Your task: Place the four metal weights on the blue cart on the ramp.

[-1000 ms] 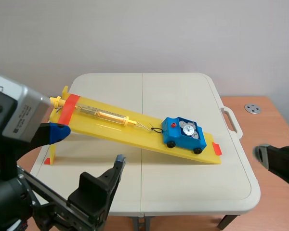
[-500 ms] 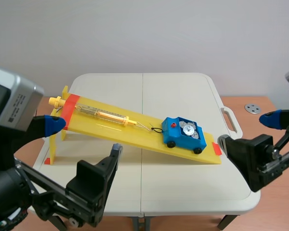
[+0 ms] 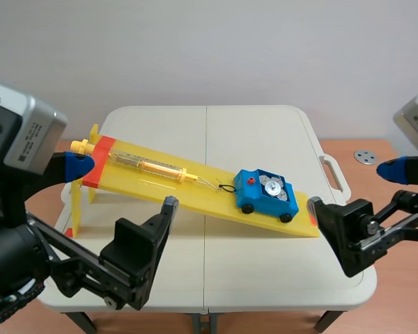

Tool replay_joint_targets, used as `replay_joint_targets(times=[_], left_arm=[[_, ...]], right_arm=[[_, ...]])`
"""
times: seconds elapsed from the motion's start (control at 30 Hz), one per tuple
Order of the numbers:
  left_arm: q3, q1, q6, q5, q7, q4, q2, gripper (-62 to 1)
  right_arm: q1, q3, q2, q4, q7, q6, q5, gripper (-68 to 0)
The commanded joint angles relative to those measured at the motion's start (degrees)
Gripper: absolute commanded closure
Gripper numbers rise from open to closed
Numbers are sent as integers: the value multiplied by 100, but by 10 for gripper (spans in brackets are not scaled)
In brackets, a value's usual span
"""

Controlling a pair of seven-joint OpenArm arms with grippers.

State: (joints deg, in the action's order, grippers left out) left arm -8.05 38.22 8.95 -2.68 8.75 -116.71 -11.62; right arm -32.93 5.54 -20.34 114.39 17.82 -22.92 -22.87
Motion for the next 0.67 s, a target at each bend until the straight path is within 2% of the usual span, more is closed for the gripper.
replay_joint_targets(times=[0.0, 0.17, 0.63], left_arm=[[107, 13, -192, -372, -745, -391, -96, -623], [107, 15, -175, -354, -721, -391, -96, -623], [107, 15, -177, -354, -723, -391, -98, -623]], right_arm=[[168, 74, -188, 269, -837, 70, -229, -657], [164, -44, -188, 269, -833, 68, 11, -657], [166, -48, -188, 269, -1010, 87, 20, -657]])
